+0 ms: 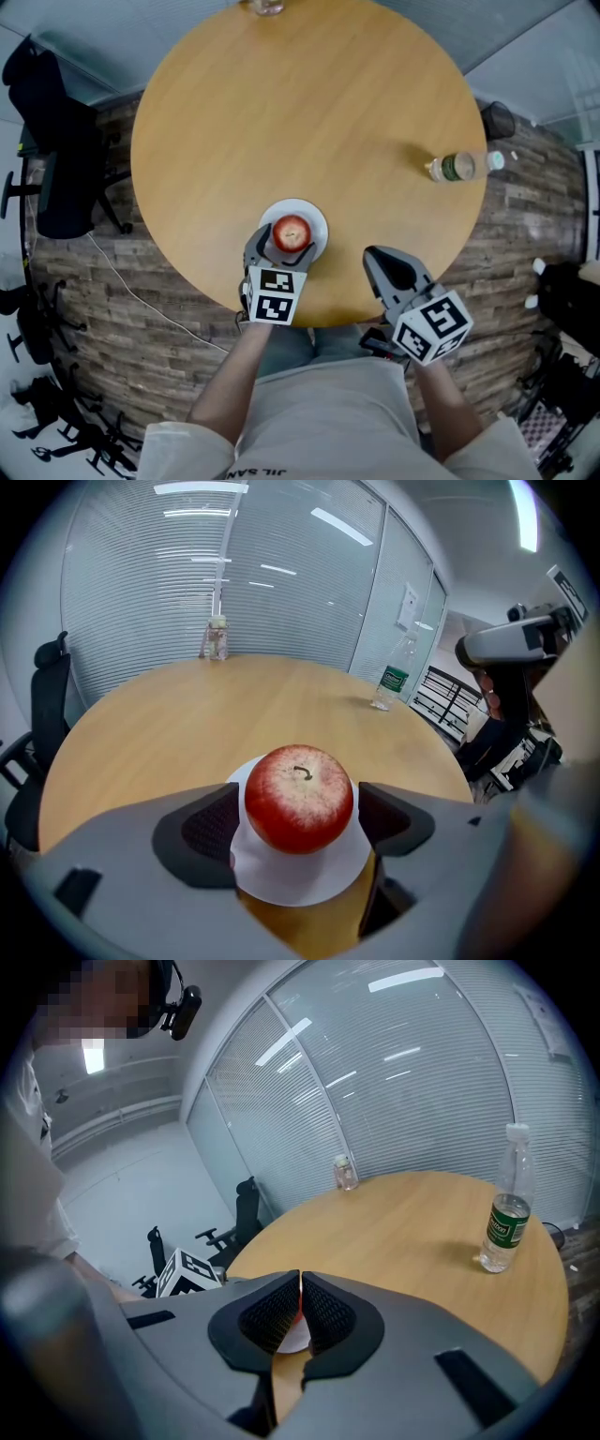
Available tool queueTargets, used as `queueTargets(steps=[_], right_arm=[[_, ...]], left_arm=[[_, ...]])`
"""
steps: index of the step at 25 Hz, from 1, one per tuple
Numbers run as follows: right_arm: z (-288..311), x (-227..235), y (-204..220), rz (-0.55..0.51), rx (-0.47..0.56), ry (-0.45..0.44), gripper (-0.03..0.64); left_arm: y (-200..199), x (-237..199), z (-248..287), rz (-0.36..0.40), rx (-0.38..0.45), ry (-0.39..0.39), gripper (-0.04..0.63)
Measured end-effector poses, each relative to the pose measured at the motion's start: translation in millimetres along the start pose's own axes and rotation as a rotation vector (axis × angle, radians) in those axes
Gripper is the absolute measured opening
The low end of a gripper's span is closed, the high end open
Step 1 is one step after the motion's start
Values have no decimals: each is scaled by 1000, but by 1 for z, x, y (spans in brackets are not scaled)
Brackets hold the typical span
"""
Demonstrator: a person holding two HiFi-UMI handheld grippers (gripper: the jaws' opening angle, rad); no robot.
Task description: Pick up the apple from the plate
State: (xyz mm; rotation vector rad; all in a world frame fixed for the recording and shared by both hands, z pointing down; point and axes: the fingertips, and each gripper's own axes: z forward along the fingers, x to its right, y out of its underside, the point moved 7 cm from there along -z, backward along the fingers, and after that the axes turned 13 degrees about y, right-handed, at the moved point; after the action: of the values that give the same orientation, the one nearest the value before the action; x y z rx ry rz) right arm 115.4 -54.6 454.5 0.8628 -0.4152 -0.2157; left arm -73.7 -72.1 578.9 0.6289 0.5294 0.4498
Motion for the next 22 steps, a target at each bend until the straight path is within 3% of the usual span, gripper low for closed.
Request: queueTargets(steps=[22], right_arm=[[-3, 7, 2, -6, -12, -2, 32]], left_arm=[[5, 5, 11, 21, -20, 12, 388]])
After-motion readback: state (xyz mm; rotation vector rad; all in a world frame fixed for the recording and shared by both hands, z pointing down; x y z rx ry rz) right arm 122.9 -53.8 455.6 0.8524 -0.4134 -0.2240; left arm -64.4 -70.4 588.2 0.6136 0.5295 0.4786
